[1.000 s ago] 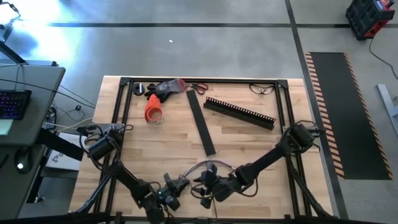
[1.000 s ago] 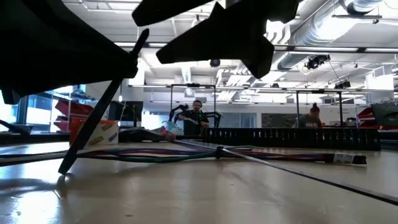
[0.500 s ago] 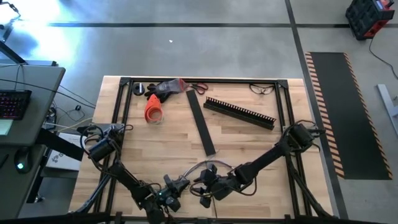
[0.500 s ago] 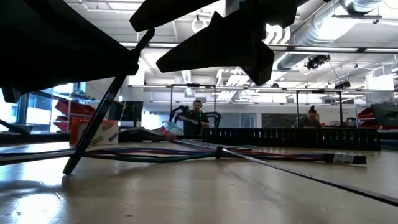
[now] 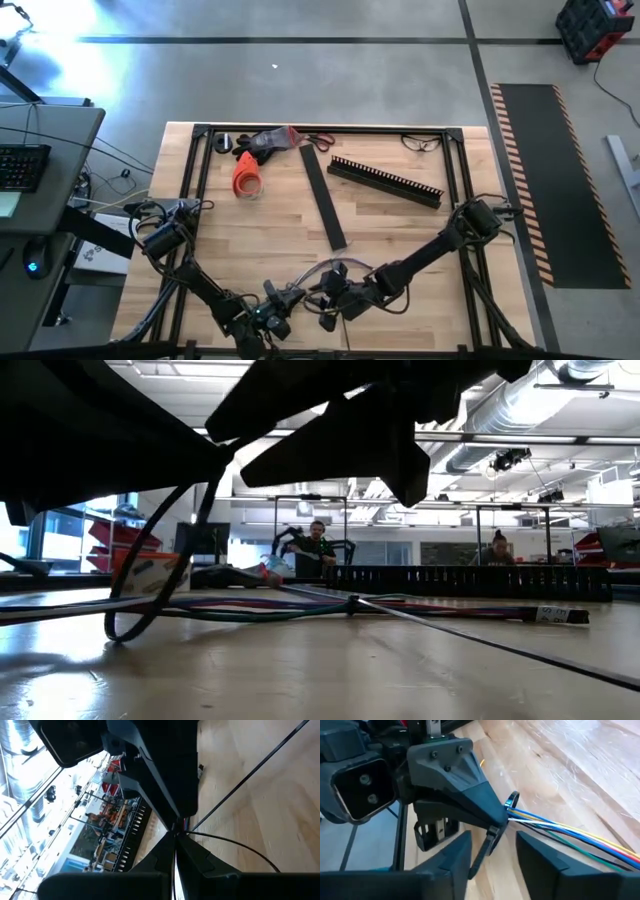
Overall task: Ziptie cables
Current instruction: Wrap the black zip tie on the cable
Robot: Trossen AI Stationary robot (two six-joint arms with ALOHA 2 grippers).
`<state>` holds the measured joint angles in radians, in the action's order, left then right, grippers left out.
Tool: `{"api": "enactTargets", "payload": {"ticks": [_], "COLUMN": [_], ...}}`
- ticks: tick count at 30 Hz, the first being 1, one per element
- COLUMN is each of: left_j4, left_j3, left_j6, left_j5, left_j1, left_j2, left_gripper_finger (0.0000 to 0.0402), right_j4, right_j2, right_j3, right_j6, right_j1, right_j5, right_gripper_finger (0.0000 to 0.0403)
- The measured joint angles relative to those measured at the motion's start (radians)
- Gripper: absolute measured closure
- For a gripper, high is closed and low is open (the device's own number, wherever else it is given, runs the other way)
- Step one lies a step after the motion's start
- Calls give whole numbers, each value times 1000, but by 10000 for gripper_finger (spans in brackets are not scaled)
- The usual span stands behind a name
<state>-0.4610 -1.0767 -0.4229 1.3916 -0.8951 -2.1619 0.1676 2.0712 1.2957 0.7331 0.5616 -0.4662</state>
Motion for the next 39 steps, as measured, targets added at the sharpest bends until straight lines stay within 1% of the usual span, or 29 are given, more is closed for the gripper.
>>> {"api": "enactTargets", "payload": {"ticks": [2, 7, 9, 13, 16, 18, 21, 24, 27, 32, 33, 39], "left_j4": [0, 0, 1, 0, 6, 32, 149, 289, 370, 380, 379, 343], "left_j3": [0, 0, 0, 0, 1, 1, 0, 0, 0, 0, 0, 0], "left_j6": [1, 10, 38, 81, 105, 147, 237, 364, 458, 473, 474, 466], "left_j5": [-2, -13, -13, -21, -80, -139, -213, -286, -346, -466, -475, -456], "left_j1": [0, 0, 0, 0, 0, 0, 3, 16, 36, 66, 69, 76], "left_j2": [0, 0, 0, 1, 24, 56, 108, 159, 175, 175, 175, 175], "left_gripper_finger": [402, 402, 402, 397, 379, 360, 328, 300, 283, 281, 282, 297], "right_j4": [-10, -26, -26, -32, -38, -38, -39, -37, -30, -11, -11, 4], "right_j2": [0, 0, 0, 0, 0, 0, 0, 0, 0, 0, 0, -1], "right_j3": [0, 0, 0, 0, 0, 0, 0, 0, 0, 0, 0, 0], "right_j6": [0, -21, -57, -66, -79, -79, -86, -107, -161, -269, -285, -363], "right_j1": [-1, -1, 2, 11, 16, 17, 16, 16, 16, 17, 17, 16], "right_j5": [0, -1, -6, -55, -57, -57, -49, -33, -11, 3, 5, 34], "right_gripper_finger": [294, 382, 395, 400, 401, 401, 401, 402, 402, 402, 403, 403]}}
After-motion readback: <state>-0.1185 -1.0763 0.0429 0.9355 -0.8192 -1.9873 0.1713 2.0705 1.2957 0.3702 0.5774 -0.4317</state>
